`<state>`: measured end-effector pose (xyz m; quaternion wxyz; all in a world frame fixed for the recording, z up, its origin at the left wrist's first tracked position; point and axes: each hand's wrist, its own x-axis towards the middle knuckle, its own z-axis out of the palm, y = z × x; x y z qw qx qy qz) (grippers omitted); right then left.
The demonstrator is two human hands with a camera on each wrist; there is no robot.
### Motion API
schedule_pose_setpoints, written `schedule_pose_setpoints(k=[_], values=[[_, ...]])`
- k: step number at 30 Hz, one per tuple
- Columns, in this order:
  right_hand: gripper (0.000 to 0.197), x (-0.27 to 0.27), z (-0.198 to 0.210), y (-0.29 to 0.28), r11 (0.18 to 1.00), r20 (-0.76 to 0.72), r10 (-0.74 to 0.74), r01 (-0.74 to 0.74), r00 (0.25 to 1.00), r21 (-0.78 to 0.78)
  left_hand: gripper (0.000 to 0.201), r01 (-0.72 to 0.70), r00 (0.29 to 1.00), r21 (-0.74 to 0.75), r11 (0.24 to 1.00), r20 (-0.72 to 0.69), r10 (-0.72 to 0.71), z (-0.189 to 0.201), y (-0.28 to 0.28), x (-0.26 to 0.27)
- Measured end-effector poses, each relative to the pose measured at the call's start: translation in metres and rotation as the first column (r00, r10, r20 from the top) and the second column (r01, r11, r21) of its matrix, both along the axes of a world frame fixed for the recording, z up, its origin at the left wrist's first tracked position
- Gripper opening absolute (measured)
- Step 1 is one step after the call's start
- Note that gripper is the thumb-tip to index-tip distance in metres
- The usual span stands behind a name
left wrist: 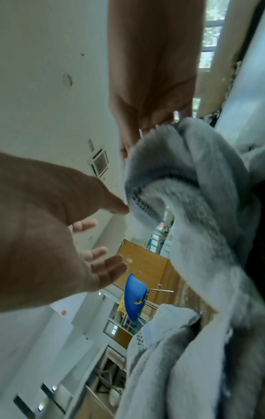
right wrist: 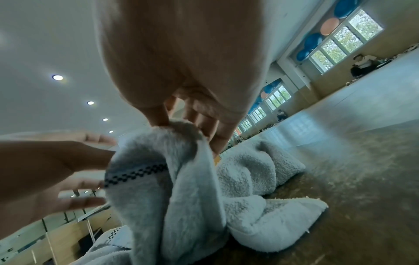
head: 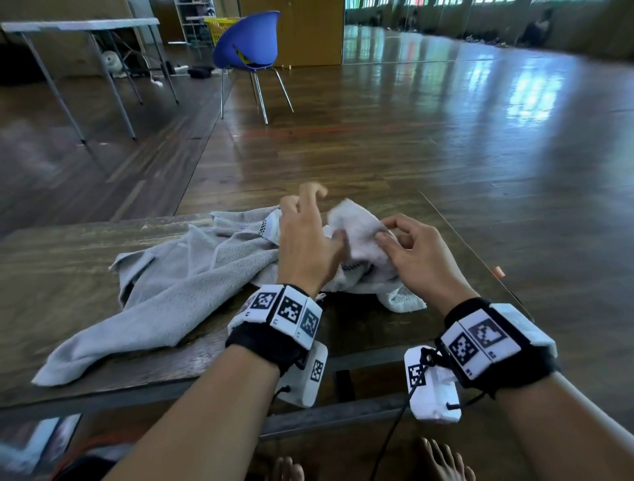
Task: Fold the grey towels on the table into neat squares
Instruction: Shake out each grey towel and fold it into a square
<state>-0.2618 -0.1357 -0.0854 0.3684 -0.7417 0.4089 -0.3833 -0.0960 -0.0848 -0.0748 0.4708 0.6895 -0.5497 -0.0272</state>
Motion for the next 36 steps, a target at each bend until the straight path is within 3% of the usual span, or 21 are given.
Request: schedule_pose_setpoints(k=[2,5,8,10,13,15,17,19,21,23,26,29,31,33,36], values=[[0.014,0.002,0.002,0.003,0.997,0.045,0.070,-0.069,0.997,-0.033,0.063,0.149,0.975,0.076,0.986,0.154,-0.159,-0.001,0.002,-0.002],[0.019,0.002,0.004,0.006,0.987,0.053,0.134,-0.128,0.990,-0.099,0.027,0.174,0.935,0.169,0.970,0.281,-0.217,-0.002,0.000,-0.002],[0.009,-0.001,0.004,0.003,0.988,0.018,0.094,-0.091,0.995,-0.121,0.007,0.080,0.972,0.096,0.992,0.211,-0.099,0.002,0.000,0.009],[0.012,-0.005,0.001,0.000,0.993,-0.102,0.089,-0.096,0.991,-0.070,0.008,-0.023,0.990,-0.010,1.000,0.141,0.024,0.006,0.001,0.019],[0.024,-0.012,-0.007,-0.003,0.983,-0.436,0.179,-0.181,0.882,0.037,0.008,-0.155,0.987,-0.113,0.981,0.024,0.159,0.012,0.006,0.027],[0.032,-0.015,-0.012,-0.003,0.979,-0.518,0.205,-0.175,0.831,0.107,0.006,-0.241,0.970,-0.122,0.963,-0.005,0.242,0.014,0.009,0.034],[0.028,-0.019,-0.008,-0.006,0.991,-0.501,0.134,-0.117,0.855,0.067,0.004,-0.308,0.951,-0.104,0.946,-0.006,0.309,0.014,0.011,0.044],[0.020,-0.023,0.002,-0.008,0.998,-0.363,-0.019,-0.005,0.932,-0.064,0.003,-0.328,0.944,-0.094,0.940,-0.017,0.328,0.012,0.013,0.051],[0.015,-0.028,0.014,-0.008,0.970,-0.187,-0.164,0.123,0.969,-0.212,0.004,-0.289,0.957,-0.084,0.954,-0.032,0.287,0.010,0.015,0.054],[0.016,-0.031,0.016,-0.008,0.937,-0.107,-0.231,0.192,0.967,-0.290,0.006,-0.209,0.977,-0.031,0.977,-0.041,0.207,0.008,0.016,0.054],[0.016,-0.036,0.010,-0.011,0.963,-0.227,-0.216,0.169,0.950,-0.212,0.007,-0.116,0.987,0.163,0.980,-0.093,0.132,0.008,0.018,0.051],[0.029,-0.048,0.005,-0.018,0.997,-0.475,0.032,0.006,0.879,0.079,0.008,-0.109,0.983,0.265,0.958,-0.117,0.144,0.009,0.019,0.053],[0.033,-0.056,0.003,-0.021,0.987,-0.543,0.096,-0.007,0.834,0.163,0.017,-0.137,0.982,0.255,0.957,-0.090,0.165,0.009,0.018,0.060],[0.033,-0.061,0.002,-0.023,0.992,-0.526,-0.012,0.075,0.850,0.099,0.019,-0.153,0.985,0.227,0.962,-0.045,0.167,0.008,0.016,0.066],[0.037,-0.066,-0.001,-0.027,0.963,-0.431,-0.268,0.233,0.861,-0.133,0.016,-0.154,0.988,0.160,0.975,0.049,0.148,0.006,0.014,0.064]])
